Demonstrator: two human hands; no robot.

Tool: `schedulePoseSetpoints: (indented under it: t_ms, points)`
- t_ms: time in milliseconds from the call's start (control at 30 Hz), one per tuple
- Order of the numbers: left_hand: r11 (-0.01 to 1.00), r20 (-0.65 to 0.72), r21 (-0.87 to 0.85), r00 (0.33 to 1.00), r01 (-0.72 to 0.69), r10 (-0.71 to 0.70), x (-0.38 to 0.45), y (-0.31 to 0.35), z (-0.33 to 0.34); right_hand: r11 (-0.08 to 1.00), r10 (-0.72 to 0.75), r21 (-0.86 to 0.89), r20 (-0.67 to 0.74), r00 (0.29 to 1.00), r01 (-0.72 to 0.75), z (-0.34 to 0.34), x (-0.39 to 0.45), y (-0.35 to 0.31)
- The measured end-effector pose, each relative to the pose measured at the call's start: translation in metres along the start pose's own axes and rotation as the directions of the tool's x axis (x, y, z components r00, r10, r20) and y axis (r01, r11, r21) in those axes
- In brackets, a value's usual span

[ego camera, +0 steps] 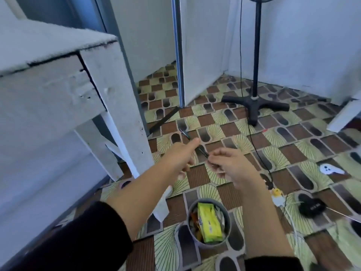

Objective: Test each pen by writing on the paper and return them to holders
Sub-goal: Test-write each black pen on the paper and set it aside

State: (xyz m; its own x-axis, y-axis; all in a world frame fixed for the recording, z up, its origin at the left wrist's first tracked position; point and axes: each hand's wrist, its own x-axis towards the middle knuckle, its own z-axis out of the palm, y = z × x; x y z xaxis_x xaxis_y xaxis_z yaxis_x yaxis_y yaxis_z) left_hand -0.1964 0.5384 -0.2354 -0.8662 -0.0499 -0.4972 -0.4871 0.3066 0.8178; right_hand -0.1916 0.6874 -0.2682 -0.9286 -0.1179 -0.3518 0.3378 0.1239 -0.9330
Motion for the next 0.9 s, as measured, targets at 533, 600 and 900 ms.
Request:
schedulePoseSetpoints:
  t_ms: [533, 600, 900]
  points:
    - [0.968, -0.057, -0.024, 0.966, 0.250, -0.251, 0.026, -0.069, -0.030, 0.702, 0.580, -0.240, -0.352, 0.734, -0.670, 0.070, 0.065, 0.254]
    - [0.970, -0.069, -0.027, 0.967, 0.242, -0.243, 0.026, -0.073, -0.037, 0.712, 0.584, -0.220, -0.342, 0.736, -0.667, 0.077, 0.066, 0.270]
    - [0.965, -0.081, -0.054, 0.962, 0.257, -0.261, 0.026, -0.084, -0.056, 0.721, 0.621, -0.116, -0.328, 0.712, -0.683, 0.081, 0.066, 0.301]
